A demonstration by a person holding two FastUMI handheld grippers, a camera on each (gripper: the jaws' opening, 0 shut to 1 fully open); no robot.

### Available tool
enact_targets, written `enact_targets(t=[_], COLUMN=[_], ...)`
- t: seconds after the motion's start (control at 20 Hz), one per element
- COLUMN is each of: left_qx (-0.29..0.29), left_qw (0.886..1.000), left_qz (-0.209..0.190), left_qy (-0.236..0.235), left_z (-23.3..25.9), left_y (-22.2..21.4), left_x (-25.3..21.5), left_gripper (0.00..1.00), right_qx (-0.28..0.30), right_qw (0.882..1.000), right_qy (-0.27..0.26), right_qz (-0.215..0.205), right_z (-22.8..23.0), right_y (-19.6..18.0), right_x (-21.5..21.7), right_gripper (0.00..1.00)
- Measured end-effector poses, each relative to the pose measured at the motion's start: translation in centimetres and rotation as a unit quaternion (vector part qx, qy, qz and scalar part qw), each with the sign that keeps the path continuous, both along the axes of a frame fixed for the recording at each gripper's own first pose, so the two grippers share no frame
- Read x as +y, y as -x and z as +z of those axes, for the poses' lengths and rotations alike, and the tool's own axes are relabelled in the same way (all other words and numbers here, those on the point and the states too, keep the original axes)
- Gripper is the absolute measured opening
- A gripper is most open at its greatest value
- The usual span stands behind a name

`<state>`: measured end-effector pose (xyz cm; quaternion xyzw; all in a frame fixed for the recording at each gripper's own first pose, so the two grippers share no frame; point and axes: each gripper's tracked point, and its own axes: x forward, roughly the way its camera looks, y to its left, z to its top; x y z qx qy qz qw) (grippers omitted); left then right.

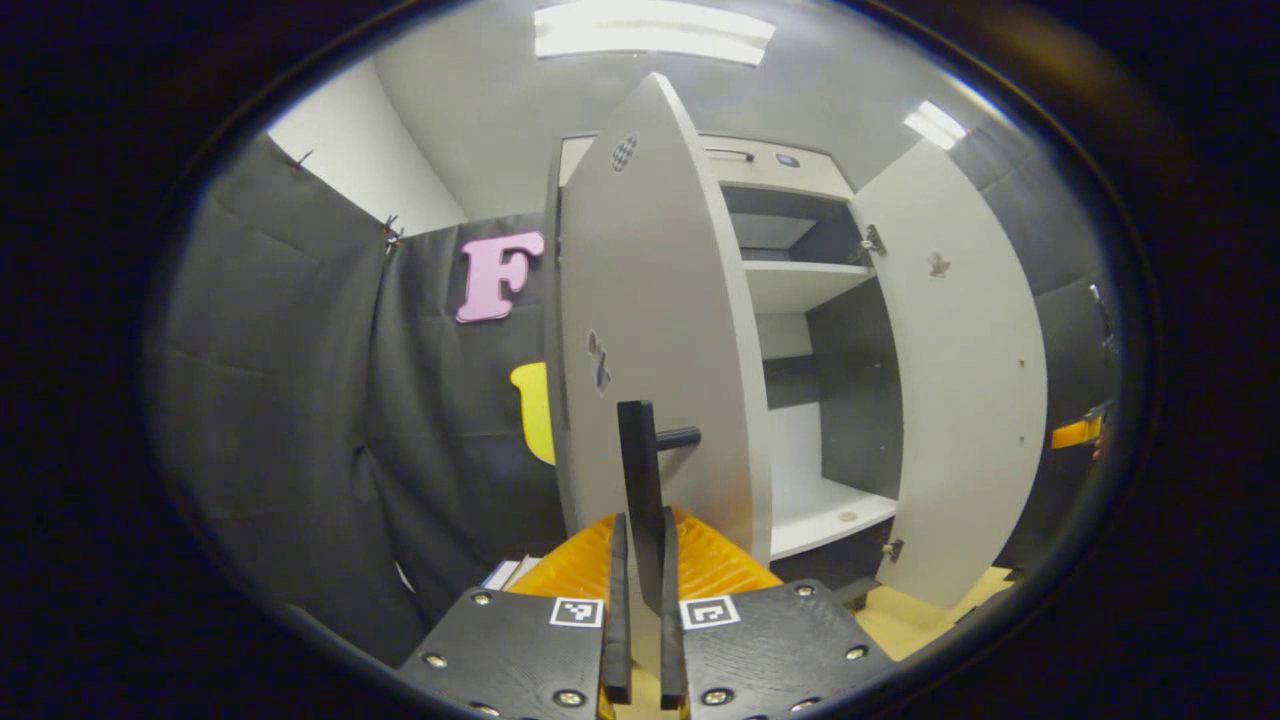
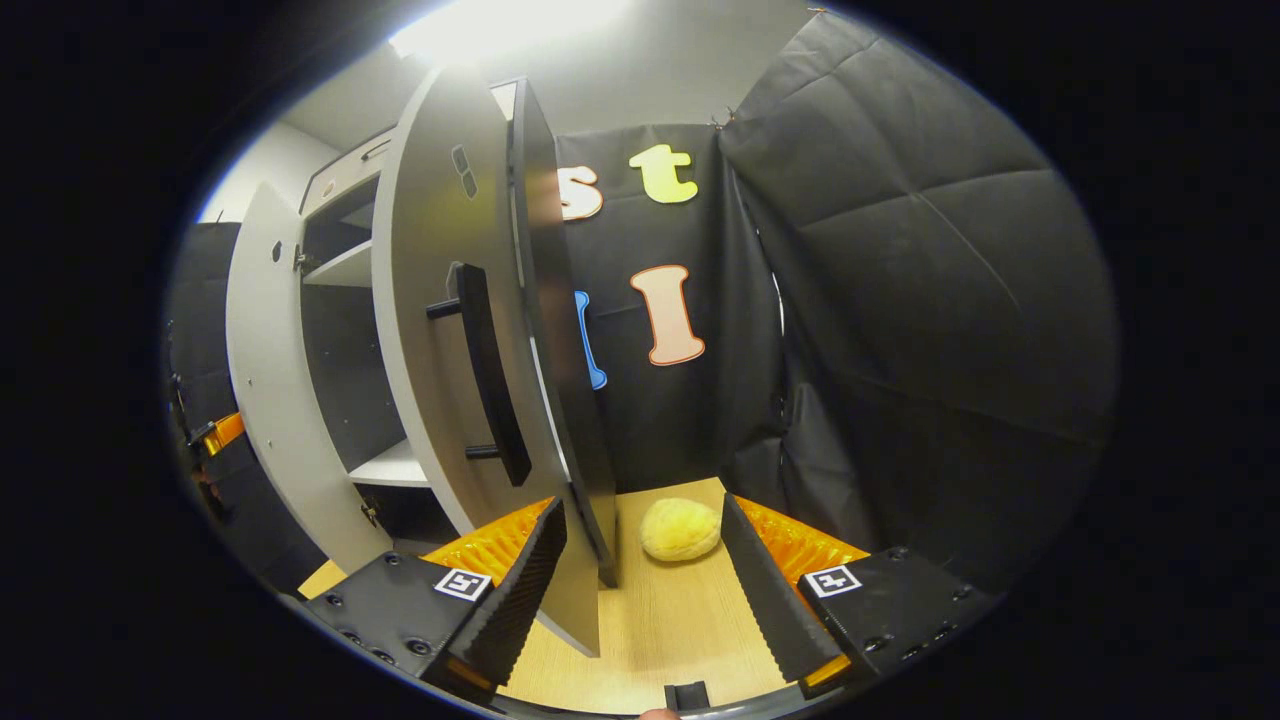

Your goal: Open the right door of the double-door shoe cabinet with the right hand, and open the left door with the left hand.

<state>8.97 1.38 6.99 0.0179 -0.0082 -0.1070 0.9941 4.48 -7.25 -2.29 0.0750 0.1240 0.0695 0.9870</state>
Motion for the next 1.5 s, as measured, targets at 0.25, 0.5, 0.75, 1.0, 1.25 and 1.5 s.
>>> enact_targets(t=[0.25, 0.5, 0.75, 1.0, 1.25, 1.5], left_qx=[0.016, 0.026, 0.003, -0.021, -0.021, -0.004], left_qw=[0.996, 0.996, 0.998, 0.998, 0.998, 0.995], left_qz=[0.083, 0.064, 0.058, 0.057, 0.058, 0.103], left_qy=[-0.025, 0.053, 0.017, -0.013, -0.002, 0.000], left_z=[-1.2, -1.5, -0.8, 0.9, 1.0, -0.6], left_y=[-0.8, -1.2, -0.7, 1.0, 5.2, 11.0], left_x=[6.6, 9.0, 8.9, 10.3, 10.3, 10.4], left_gripper=[0.02, 0.03, 0.05, 0.05, 0.13, 0.93], right_qx=[-0.010, -0.008, -0.015, -0.025, -0.048, -0.070], right_qw=[1.000, 1.000, 1.000, 0.999, 0.997, 0.996], right_qy=[0.011, 0.018, 0.023, 0.035, 0.064, 0.052], right_qz=[0.005, 0.003, -0.010, -0.027, -0.015, 0.013], right_z=[0.8, 1.1, 2.0, 3.0, 4.2, 5.4], right_y=[1.0, 2.2, 3.8, 5.5, 7.2, 8.2], right_x=[1.1, 2.0, 3.3, 5.7, 8.2, 8.9], right_gripper=[0.98, 0.98, 0.92, 0.92, 0.98, 0.98])
